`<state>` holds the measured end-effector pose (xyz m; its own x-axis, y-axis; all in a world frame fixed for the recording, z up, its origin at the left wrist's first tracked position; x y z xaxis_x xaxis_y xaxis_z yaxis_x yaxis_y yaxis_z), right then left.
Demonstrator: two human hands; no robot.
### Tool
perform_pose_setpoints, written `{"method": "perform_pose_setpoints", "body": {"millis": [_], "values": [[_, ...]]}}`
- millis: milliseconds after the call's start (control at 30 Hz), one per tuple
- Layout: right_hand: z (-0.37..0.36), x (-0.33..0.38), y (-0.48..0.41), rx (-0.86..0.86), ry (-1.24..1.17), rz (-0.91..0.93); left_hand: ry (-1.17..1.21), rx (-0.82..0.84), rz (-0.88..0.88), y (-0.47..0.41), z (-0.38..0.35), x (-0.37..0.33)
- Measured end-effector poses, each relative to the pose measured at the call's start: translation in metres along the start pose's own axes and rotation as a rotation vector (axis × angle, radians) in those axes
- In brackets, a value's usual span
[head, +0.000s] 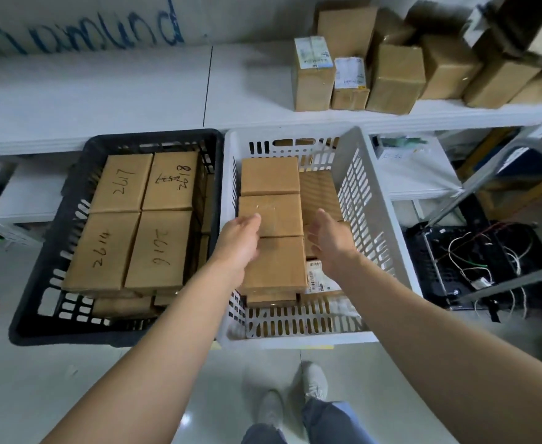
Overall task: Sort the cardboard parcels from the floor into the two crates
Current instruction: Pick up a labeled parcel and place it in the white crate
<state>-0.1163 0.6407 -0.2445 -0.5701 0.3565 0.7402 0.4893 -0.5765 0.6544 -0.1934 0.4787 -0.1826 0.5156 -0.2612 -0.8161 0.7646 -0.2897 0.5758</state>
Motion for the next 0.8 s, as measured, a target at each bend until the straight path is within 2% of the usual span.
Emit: {"method": "perform_pose_setpoints", "body": {"millis": [100, 233, 400, 633, 800], "values": [[0.009, 0.022, 0.033, -0.029, -0.139, 0.071, 0.034, 0.120, -0.135, 0.023, -0.024, -0.041], [0.048, 0.046, 0.082, -0.057, -0.315, 0.258, 0.055, 0.299, -0.334, 0.064, -0.071, -0.082], [0.132, 0.046, 0.149, -0.219, -0.480, 0.401, 0.050, 0.550, -0.490, 0.126, -0.148, -0.087], [0.270, -0.017, 0.244, -0.537, -0.619, 0.473, -0.006, 0.974, -0.494, 0.244, -0.271, -0.040], [0.370, -0.094, 0.307, -0.749, -0.686, 0.448, -0.064, 1.193, -0.418, 0.341, -0.358, 0.020]]}}
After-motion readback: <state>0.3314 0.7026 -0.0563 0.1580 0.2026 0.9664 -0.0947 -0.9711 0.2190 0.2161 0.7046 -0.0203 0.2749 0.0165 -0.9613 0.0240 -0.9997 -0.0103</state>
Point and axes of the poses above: each hand's wrist, its own y-axis away from the middle knuckle, its own z-axis out of the back of the hand, x = y × z, the point moved 8 cm from there along -y, towards the middle knuckle, and after that the axes turned 8 degrees about y, right-handed, at the moved point
